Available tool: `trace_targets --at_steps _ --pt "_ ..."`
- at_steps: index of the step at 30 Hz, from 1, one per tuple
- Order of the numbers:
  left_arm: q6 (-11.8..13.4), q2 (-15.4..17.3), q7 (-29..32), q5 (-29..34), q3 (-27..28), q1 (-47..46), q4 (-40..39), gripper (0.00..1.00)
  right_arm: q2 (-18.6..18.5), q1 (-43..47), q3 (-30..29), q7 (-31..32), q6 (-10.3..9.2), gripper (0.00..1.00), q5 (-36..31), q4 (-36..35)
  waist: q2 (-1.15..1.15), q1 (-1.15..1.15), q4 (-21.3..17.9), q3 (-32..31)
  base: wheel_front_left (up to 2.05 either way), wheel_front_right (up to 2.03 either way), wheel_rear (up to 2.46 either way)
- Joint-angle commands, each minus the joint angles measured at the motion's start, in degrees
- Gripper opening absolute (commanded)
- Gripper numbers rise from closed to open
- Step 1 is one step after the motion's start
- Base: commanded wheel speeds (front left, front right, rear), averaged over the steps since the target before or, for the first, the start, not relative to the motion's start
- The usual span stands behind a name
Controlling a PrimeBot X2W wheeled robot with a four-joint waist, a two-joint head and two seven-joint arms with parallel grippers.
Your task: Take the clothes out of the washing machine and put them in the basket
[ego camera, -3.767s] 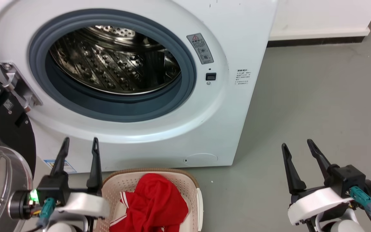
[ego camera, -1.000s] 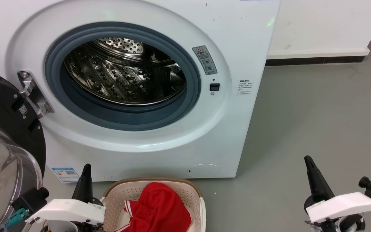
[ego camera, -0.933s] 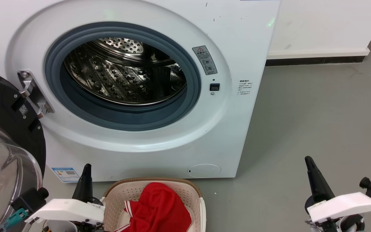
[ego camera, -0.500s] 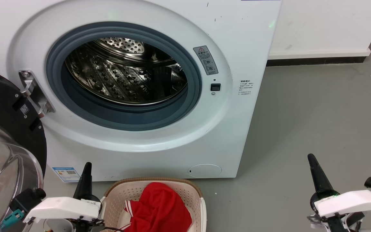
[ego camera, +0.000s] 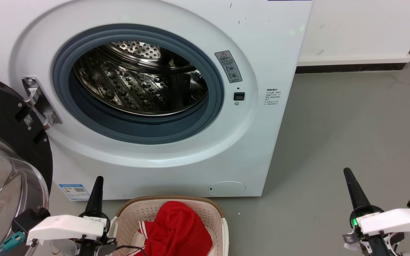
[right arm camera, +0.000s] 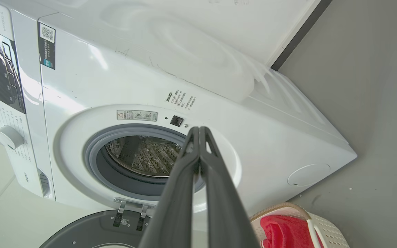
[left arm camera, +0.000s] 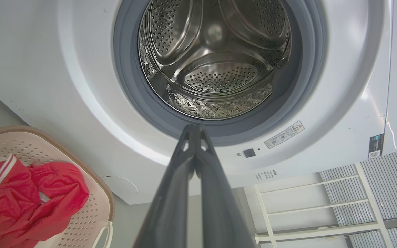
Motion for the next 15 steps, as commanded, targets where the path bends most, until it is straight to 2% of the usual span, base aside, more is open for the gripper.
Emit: trace_targets --at_steps 1,15 --pt "-0.5 -0.2 0.4 -1.5 0.4 -1.2 -0.2 0.0 -0.3 -1.5 -0.2 0.2 -0.01 0.0 1.6 -0.2 0.0 0.0 0.0 0.0 0.0 0.0 0.0" --pt "-1.2 -0.6 2.0 -9.1 1.0 -1.9 0.6 0.0 -0.2 -2.2 -1.2 1.5 -0.01 0.0 9.4 0.8 0.0 0.0 0.2 0.0 0.0 0.0 0.0"
